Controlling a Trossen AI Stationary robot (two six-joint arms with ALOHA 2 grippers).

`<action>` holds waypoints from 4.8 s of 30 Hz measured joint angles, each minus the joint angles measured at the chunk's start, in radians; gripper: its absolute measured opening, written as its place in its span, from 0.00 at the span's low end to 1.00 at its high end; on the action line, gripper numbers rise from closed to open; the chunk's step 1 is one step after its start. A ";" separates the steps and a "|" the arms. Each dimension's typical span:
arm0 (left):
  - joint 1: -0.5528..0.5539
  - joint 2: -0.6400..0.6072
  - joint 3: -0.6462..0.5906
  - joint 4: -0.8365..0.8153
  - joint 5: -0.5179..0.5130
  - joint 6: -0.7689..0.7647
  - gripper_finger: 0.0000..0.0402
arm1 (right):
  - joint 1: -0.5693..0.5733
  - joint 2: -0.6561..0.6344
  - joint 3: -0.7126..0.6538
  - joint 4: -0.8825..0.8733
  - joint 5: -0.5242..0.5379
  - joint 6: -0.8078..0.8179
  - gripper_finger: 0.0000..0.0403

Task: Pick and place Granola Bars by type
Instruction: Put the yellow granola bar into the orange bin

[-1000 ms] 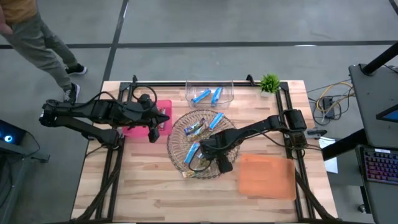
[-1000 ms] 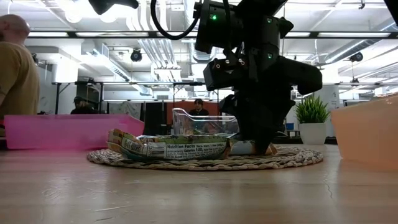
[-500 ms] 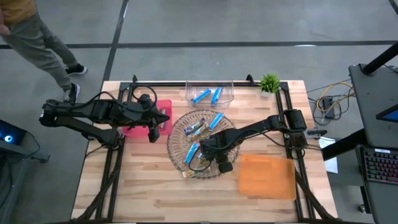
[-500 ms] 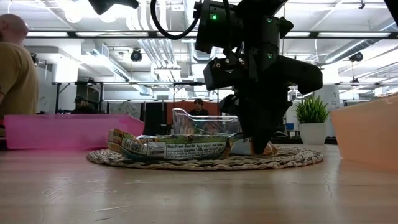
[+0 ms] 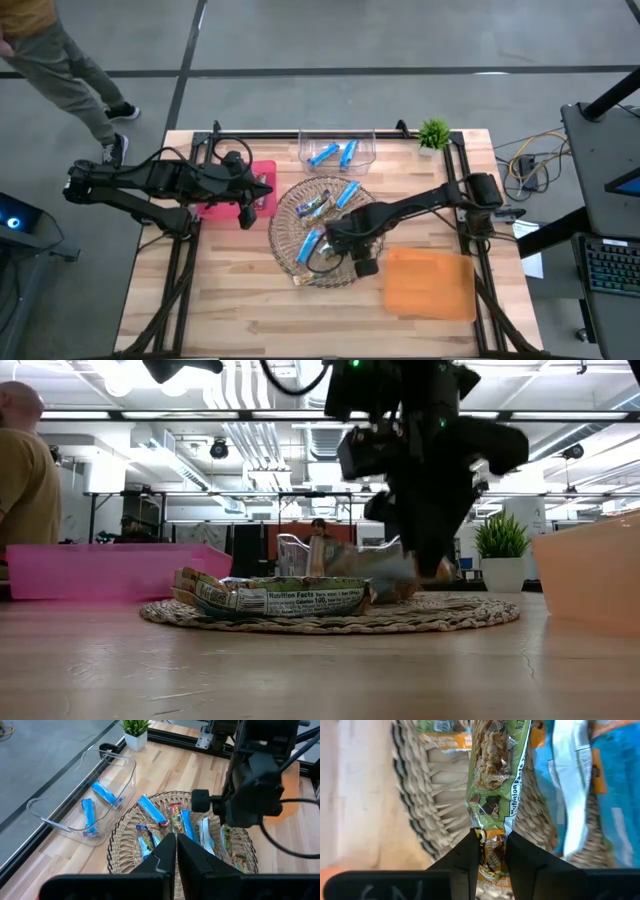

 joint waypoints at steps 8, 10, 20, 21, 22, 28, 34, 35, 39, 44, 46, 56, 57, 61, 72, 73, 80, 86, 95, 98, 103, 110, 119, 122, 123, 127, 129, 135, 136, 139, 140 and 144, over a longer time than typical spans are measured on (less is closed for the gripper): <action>0.000 0.000 0.000 0.000 0.000 0.000 0.00 | 0.000 -0.110 0.003 -0.064 0.001 0.042 0.17; 0.000 0.000 0.000 0.000 0.000 0.000 0.00 | 0.000 -0.138 0.003 -0.082 -0.004 0.056 0.17; 0.000 0.000 0.000 0.000 0.000 0.004 0.00 | 0.012 -0.263 0.003 -0.215 -0.111 0.180 0.17; 0.000 0.000 0.000 0.000 0.000 0.004 0.00 | 0.017 -0.275 0.003 -0.225 -0.120 0.194 0.17; 0.000 0.000 0.000 0.000 0.000 0.004 0.00 | 0.024 -0.286 0.003 -0.236 -0.125 0.208 0.17; 0.000 0.000 0.000 0.000 0.000 0.007 0.00 | 0.084 -0.328 0.003 -0.276 -0.128 0.322 0.17; 0.000 0.000 0.000 0.000 0.000 0.007 0.00 | 0.168 -0.354 0.003 -0.294 -0.128 0.498 0.17; 0.000 0.000 0.000 0.000 0.000 0.007 0.00 | 0.184 -0.356 0.003 -0.294 -0.128 0.536 0.17; 0.000 0.000 0.000 0.000 0.000 0.006 0.00 | 0.254 -0.358 0.003 -0.293 -0.128 0.699 0.16; 0.000 0.000 0.000 0.000 0.000 0.005 0.00 | 0.335 -0.358 0.000 -0.292 -0.112 0.931 0.17; 0.000 0.000 0.000 0.000 0.000 0.005 0.00 | 0.364 -0.358 -0.001 -0.293 -0.090 1.029 0.17; 0.000 0.000 0.000 0.000 0.000 0.032 0.00 | 0.441 -0.358 -0.019 -0.291 0.042 1.454 0.16; 0.000 0.000 0.000 0.000 0.000 0.033 0.00 | 0.444 -0.358 -0.022 -0.291 0.046 1.491 0.16; 0.000 0.000 0.000 0.000 0.000 0.034 0.00 | 0.455 -0.358 -0.040 -0.291 0.091 1.642 0.17; 0.000 0.000 0.000 0.000 0.000 0.034 0.00 | 0.507 -0.358 -0.091 -0.293 0.121 1.963 0.15; 0.000 0.000 0.000 0.000 0.000 0.034 0.00 | 0.513 -0.358 -0.097 -0.293 0.122 1.994 0.15; 0.000 0.000 0.000 0.000 0.000 0.034 0.00 | 0.525 -0.358 -0.129 -0.288 0.155 2.114 0.17; 0.000 0.000 0.000 0.000 0.000 0.018 0.00 | 0.525 -0.358 -0.137 -0.277 0.172 2.210 0.15; 0.000 0.000 0.000 0.000 0.000 0.008 0.00 | 0.523 -0.288 -0.137 -0.142 0.173 2.220 0.16; 0.000 0.000 0.000 0.000 0.000 0.009 0.00 | 0.523 -0.261 -0.137 -0.121 0.173 2.223 0.15; 0.000 0.000 0.000 0.000 0.000 0.008 0.00 | 0.523 -0.245 -0.137 -0.112 0.170 2.230 0.14; 0.000 0.000 0.000 0.000 0.000 0.005 0.00 | 0.523 -0.247 -0.136 -0.106 0.169 2.240 0.14; 0.000 0.000 0.000 0.000 0.000 0.002 0.00 | 0.523 -0.247 -0.138 -0.136 0.144 2.242 0.14; 0.000 0.000 0.000 0.000 0.000 -0.012 0.00 | 0.523 -0.247 -0.138 -0.142 0.122 2.245 0.14; 0.000 0.000 0.000 0.000 0.000 -0.018 0.00 | 0.523 -0.247 -0.138 -0.143 0.120 2.245 0.14; 0.000 0.000 0.000 0.000 0.000 -0.020 0.00 | 0.523 -0.247 -0.138 -0.155 0.117 2.245 0.14; 0.000 0.000 0.000 0.000 0.000 -0.020 0.00 | 0.523 -0.247 -0.139 -0.164 0.117 2.245 0.14; 0.000 0.000 0.000 0.000 0.000 -0.020 0.00 | 0.523 -0.247 -0.139 -0.165 0.117 2.244 0.14; 0.000 0.000 0.000 0.000 0.000 -0.020 0.00 | 0.523 -0.247 -0.139 -0.165 0.117 2.244 0.14; 0.000 0.000 0.000 0.000 0.000 -0.020 0.00 | 0.518 -0.247 -0.141 -0.164 0.117 2.244 0.15; 0.000 0.000 0.000 0.000 0.000 -0.020 0.00 | 0.516 -0.247 -0.142 -0.165 0.117 2.243 0.17; 0.000 0.000 0.000 0.000 0.000 -0.020 0.00 | 0.513 -0.247 -0.143 -0.162 0.122 2.239 0.24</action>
